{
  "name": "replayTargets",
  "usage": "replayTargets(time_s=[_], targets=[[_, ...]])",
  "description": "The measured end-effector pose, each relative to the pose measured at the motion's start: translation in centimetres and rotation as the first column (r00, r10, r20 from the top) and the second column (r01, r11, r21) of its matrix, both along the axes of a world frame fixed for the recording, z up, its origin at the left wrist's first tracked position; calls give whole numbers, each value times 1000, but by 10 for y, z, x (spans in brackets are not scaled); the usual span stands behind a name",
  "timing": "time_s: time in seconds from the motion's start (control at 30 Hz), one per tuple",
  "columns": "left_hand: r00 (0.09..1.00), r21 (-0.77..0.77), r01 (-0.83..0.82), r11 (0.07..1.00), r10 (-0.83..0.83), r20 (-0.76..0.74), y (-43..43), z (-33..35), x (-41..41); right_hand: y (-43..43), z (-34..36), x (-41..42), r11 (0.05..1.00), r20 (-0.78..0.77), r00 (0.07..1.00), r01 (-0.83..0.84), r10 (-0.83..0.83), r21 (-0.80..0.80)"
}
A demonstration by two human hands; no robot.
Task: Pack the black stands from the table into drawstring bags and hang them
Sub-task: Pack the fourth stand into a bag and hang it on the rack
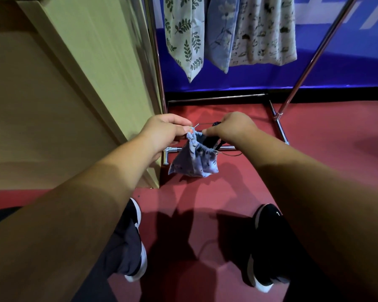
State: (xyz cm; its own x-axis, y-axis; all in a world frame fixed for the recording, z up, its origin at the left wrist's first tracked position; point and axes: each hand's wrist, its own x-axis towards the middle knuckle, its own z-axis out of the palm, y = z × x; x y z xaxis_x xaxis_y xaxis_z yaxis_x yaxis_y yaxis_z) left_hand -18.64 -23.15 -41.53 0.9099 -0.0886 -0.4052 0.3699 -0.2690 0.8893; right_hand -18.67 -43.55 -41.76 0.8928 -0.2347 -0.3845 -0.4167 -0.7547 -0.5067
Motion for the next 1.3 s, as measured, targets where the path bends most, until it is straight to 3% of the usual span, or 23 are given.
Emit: replayTargets(time_s=[0.23,0.83,1.13,1.3], targets=[[990,-98,35,995,-49,-135,1,-2,-1,1,-4,-1,999,3,1000,12,-12,35],[976,-81,25,996,-42,-212,-2,1,-8,6,0,-4,999,0,1000,15,-15,30],[934,-45,27,999,-42,-354,-3,-5,-5,8,2,-6,1000,12,1000,9,-10,30],[930,-11,47,999,-48,-363,-2,-9,-7,9,4,-7,1000,24,1000,0,-1,28]])
